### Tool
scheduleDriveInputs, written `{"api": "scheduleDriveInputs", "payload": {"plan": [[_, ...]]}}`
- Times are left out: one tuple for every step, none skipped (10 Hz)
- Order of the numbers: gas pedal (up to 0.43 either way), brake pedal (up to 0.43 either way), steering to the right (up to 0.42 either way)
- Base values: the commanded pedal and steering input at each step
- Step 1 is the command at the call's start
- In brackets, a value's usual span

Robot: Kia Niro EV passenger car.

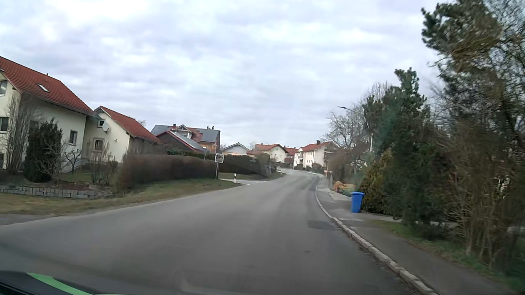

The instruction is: Follow the waypoints while adhering to traffic rules and regulations

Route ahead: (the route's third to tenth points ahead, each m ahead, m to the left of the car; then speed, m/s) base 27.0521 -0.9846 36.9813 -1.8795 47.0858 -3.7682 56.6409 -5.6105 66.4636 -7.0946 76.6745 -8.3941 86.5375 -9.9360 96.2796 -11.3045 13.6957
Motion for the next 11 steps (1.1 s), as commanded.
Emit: {"api": "scheduleDriveInputs", "payload": {"plan": [[0.177, 0.000, 0.024], [0.177, 0.000, 0.025], [0.177, 0.000, 0.025], [0.177, 0.000, 0.025], [0.177, 0.000, 0.025], [0.177, 0.000, 0.025], [0.177, 0.000, 0.025], [0.177, 0.000, 0.025], [0.177, 0.000, 0.025], [0.177, 0.000, 0.023], [0.177, 0.000, 0.022]]}}
